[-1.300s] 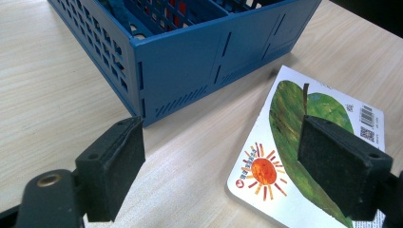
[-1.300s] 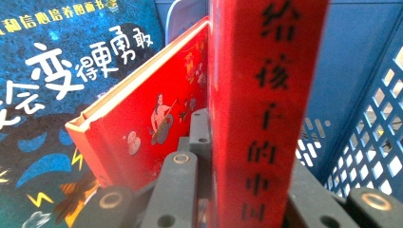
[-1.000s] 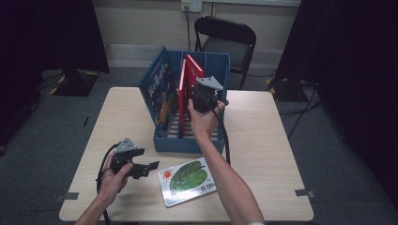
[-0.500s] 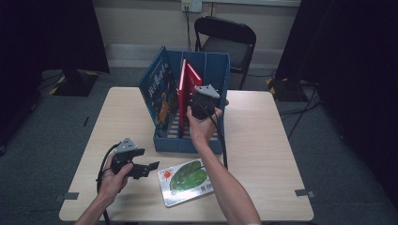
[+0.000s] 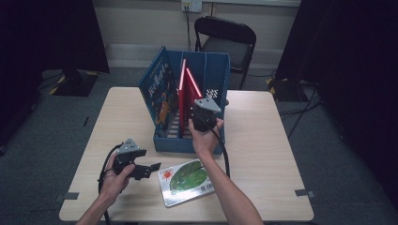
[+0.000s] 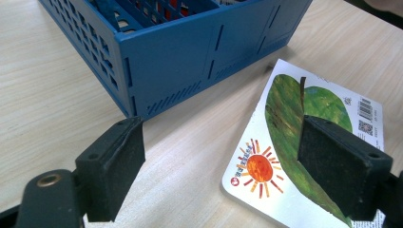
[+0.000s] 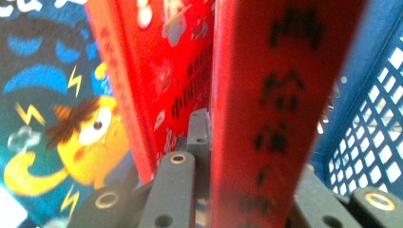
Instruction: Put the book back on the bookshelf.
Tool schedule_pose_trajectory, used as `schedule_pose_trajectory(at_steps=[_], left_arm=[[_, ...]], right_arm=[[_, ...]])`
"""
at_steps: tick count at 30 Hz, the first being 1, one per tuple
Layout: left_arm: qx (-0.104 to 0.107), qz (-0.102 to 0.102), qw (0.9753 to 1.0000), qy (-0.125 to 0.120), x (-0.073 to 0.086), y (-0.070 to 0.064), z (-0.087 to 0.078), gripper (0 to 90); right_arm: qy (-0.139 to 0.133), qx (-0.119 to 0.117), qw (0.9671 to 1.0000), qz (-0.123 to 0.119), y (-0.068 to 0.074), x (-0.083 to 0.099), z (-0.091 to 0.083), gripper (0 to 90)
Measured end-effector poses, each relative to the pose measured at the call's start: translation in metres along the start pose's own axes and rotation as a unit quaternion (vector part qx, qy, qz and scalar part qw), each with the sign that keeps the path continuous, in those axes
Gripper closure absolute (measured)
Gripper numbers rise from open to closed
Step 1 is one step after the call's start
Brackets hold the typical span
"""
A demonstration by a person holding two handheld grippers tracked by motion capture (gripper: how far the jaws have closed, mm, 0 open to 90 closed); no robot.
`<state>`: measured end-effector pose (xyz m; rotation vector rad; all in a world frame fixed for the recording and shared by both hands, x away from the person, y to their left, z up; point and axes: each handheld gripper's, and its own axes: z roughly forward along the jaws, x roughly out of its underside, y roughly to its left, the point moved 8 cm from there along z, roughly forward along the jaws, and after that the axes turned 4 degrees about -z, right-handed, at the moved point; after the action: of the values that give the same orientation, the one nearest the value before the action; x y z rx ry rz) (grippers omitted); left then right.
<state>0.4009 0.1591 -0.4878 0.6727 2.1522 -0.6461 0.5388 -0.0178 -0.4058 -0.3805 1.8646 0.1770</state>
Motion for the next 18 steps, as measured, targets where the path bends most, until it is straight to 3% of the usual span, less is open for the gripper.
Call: schedule_pose_trajectory(at_steps=[9, 18], left_arm=[[0.0, 0.001, 1.0, -0.001, 0.0, -0.001, 0.001, 15.9], [-0.001, 0.0, 1.0, 0.001, 0.0, 0.0, 0.0, 15.9]], right_arm=[[0.001, -0.015, 0.9998, -0.009, 0.004, 0.016, -0.013, 77.9], [0.009, -0.042, 0.9991, 0.0, 0.005, 0.022, -0.02, 71.6]])
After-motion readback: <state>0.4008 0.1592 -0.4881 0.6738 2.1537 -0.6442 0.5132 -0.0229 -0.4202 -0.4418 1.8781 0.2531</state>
